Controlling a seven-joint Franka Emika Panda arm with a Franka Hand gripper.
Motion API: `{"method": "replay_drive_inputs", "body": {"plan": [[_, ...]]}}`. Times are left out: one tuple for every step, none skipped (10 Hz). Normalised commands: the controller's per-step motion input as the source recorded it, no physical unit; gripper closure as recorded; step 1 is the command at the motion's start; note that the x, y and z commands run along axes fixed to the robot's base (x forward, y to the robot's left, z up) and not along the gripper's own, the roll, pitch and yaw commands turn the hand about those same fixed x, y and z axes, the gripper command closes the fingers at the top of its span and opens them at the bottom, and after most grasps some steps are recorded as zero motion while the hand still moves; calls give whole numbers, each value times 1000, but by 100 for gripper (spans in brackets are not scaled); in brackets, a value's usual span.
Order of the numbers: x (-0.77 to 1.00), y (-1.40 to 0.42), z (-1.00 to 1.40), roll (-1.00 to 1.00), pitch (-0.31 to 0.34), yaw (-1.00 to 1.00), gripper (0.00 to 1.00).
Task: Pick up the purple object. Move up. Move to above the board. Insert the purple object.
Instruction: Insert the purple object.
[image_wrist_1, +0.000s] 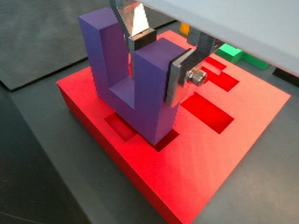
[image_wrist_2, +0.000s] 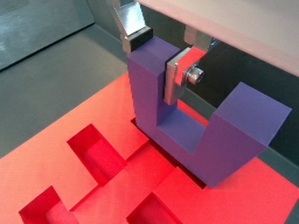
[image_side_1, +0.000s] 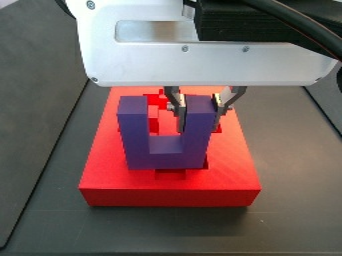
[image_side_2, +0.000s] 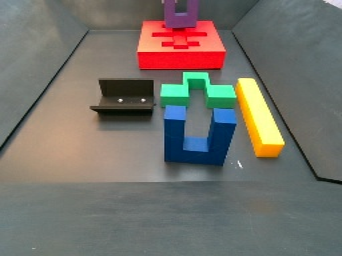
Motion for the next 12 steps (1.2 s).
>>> {"method": "replay_drive_inputs", "body": {"plan": [[286,-57,-74,36,0,0,100],[251,-14,-89,54,0,0,100],[194,0,-106,66,0,0,100],[149,0,-140,36,0,-31,100],[46,0,-180,20,0,-154,100],[11,6,-169,9,21,-246,100],[0,46,-117,10,47,-317,100],[0,46,-89,0,51,-323,100],[0,0,-180,0,0,-234,100],[-20,0,-249,-14,0,-180,100],[-100,0,-311,-26,-10,-163,100],[-197,0,-180,-50,-50,-86,100]]}}
